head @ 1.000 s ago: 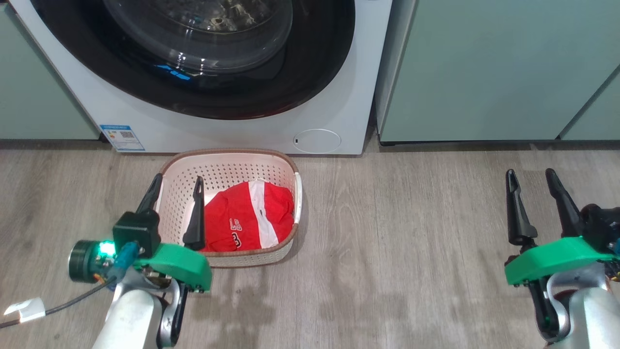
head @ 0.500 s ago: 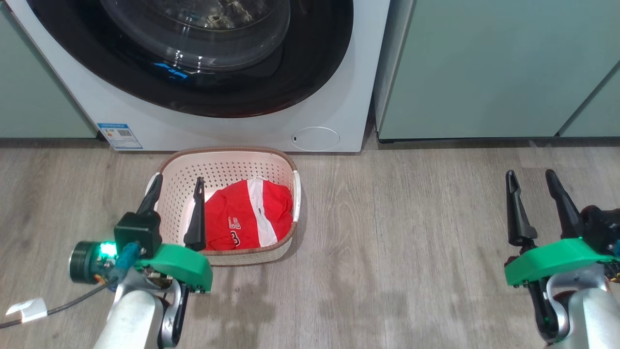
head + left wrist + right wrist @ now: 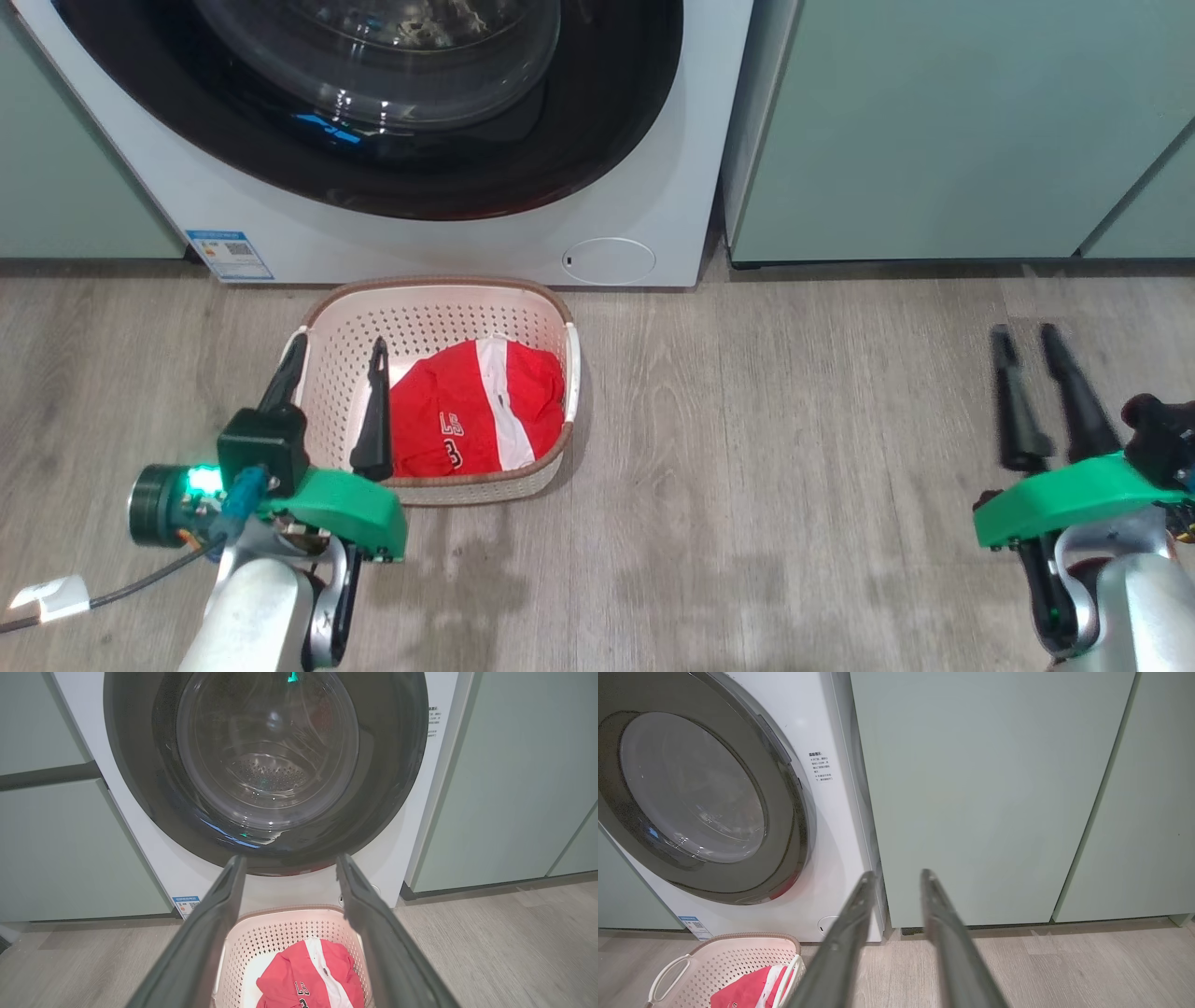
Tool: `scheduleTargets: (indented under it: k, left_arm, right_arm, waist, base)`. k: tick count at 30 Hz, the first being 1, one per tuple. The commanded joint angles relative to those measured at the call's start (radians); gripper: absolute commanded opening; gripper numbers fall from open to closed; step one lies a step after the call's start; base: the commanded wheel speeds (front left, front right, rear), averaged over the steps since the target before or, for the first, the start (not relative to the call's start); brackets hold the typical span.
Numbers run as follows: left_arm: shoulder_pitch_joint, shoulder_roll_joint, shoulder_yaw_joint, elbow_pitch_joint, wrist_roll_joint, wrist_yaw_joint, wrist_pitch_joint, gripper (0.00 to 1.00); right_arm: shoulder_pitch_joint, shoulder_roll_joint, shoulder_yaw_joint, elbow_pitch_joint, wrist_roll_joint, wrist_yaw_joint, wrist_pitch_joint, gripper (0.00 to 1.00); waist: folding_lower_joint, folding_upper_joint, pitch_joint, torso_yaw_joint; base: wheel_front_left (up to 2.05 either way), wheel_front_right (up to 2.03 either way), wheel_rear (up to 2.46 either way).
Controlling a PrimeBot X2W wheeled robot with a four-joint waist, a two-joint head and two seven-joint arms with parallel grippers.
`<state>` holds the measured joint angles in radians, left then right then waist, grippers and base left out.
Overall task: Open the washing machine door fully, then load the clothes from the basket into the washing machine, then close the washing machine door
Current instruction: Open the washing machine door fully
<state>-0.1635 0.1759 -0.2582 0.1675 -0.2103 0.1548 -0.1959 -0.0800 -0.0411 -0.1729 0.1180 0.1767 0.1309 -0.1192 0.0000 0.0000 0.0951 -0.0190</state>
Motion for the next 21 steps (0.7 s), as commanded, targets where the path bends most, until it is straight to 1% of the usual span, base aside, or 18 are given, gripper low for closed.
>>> scheduleTargets:
  k: [1, 11, 14, 17, 19, 21]
  left_arm:
    - [-0.052, 0.026, 0.032, -0.036, -0.001, 0.011, -0.005, 1.00]
    - [-0.056, 0.026, 0.033, -0.043, -0.006, 0.027, -0.007, 1.00]
    - [-0.062, 0.028, 0.033, -0.050, -0.008, 0.030, -0.008, 1.00]
    - [-0.075, 0.028, 0.033, -0.059, -0.009, 0.031, -0.009, 1.00]
    - [-0.087, 0.027, 0.032, -0.066, -0.011, 0.030, -0.011, 1.00]
    - [-0.100, 0.022, 0.032, -0.074, -0.015, 0.030, -0.014, 1.00]
  right_arm:
    - [-0.048, -0.009, 0.024, -0.032, 0.004, 0.000, -0.007, 0.00]
    - [-0.056, -0.009, 0.026, -0.037, 0.013, 0.000, -0.002, 0.00]
    - [-0.070, -0.009, 0.034, -0.034, 0.032, 0.000, 0.008, 0.00]
    - [-0.107, -0.009, 0.041, -0.011, 0.133, 0.000, 0.025, 0.00]
    - [-0.142, -0.009, 0.039, 0.016, 0.222, 0.000, 0.037, 0.00]
    - [-0.183, -0.009, 0.031, 0.051, 0.277, 0.000, 0.050, 0.00]
  waist:
    - [0.0000, 0.0000, 0.002, 0.000]
    - [0.0000, 0.0000, 0.018, 0.001]
    - [0.0000, 0.0000, 0.033, -0.001]
    - [0.0000, 0.0000, 0.056, -0.003]
    - [0.0000, 0.0000, 0.075, -0.003]
    - [0.0000, 0.0000, 0.096, -0.001]
  base:
    - [0.00, 0.00, 0.00]
    - [0.00, 0.00, 0.00]
    - [0.00, 0.00, 0.00]
    - [0.00, 0.00, 0.00]
    - [0.00, 0.00, 0.00]
    - [0.00, 0.00, 0.00]
